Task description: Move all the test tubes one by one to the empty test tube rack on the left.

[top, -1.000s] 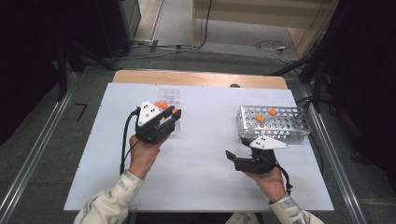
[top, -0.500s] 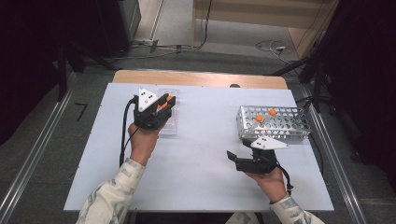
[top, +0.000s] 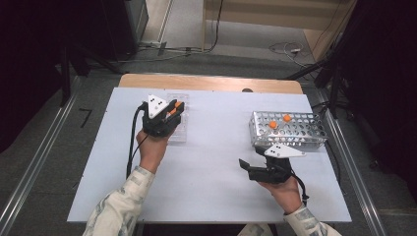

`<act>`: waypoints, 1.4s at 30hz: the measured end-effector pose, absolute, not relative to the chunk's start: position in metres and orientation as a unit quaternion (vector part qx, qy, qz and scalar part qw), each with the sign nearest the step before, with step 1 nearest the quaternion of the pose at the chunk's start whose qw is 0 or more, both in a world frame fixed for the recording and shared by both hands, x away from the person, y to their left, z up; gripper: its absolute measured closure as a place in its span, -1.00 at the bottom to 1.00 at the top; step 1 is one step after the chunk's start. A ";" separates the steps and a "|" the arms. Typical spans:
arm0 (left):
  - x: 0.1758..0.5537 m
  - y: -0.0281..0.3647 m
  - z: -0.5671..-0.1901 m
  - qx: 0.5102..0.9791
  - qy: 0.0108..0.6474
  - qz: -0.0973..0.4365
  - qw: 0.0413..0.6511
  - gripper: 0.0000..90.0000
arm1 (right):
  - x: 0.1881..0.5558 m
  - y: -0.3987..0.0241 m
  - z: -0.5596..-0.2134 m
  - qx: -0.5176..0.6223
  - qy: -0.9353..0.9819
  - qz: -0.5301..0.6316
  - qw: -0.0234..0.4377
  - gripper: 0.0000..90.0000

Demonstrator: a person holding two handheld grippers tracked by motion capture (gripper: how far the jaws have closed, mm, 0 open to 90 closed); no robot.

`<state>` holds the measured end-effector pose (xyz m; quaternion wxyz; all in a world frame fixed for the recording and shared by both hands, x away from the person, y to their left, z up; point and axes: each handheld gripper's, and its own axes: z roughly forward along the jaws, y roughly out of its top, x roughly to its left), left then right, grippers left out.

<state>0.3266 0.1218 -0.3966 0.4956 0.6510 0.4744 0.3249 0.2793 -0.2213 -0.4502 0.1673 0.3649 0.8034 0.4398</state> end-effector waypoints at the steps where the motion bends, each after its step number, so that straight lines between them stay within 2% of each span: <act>1: 0.327 0.122 -0.398 0.650 0.476 0.323 0.496 0.56 | 0.279 -0.221 -0.450 0.365 0.803 0.440 0.167 -0.50; 22: 0.327 0.114 -0.423 0.661 0.484 0.322 0.475 0.54 | 0.279 -0.220 -0.452 0.366 0.804 0.438 0.167 -0.50; 25: 0.326 0.115 -0.422 0.661 0.483 0.320 0.477 0.43 | 0.279 -0.220 -0.452 0.366 0.804 0.438 0.167 -0.50; 30: 0.323 0.114 -0.420 0.659 0.480 0.320 0.482 0.41 | 0.279 -0.220 -0.452 0.366 0.804 0.438 0.167 -0.50; 32: 0.321 0.114 -0.418 0.657 0.480 0.319 0.486 0.34 | 0.279 -0.220 -0.452 0.367 0.803 0.438 0.168 -0.49; 39: 0.300 0.110 -0.422 0.653 0.485 0.314 0.490 -0.15 | 0.280 -0.223 -0.452 0.372 0.800 0.437 0.172 -0.49; 42: 0.291 0.111 -0.426 0.650 0.490 0.307 0.493 -0.29 | 0.280 -0.225 -0.452 0.376 0.798 0.438 0.175 -0.49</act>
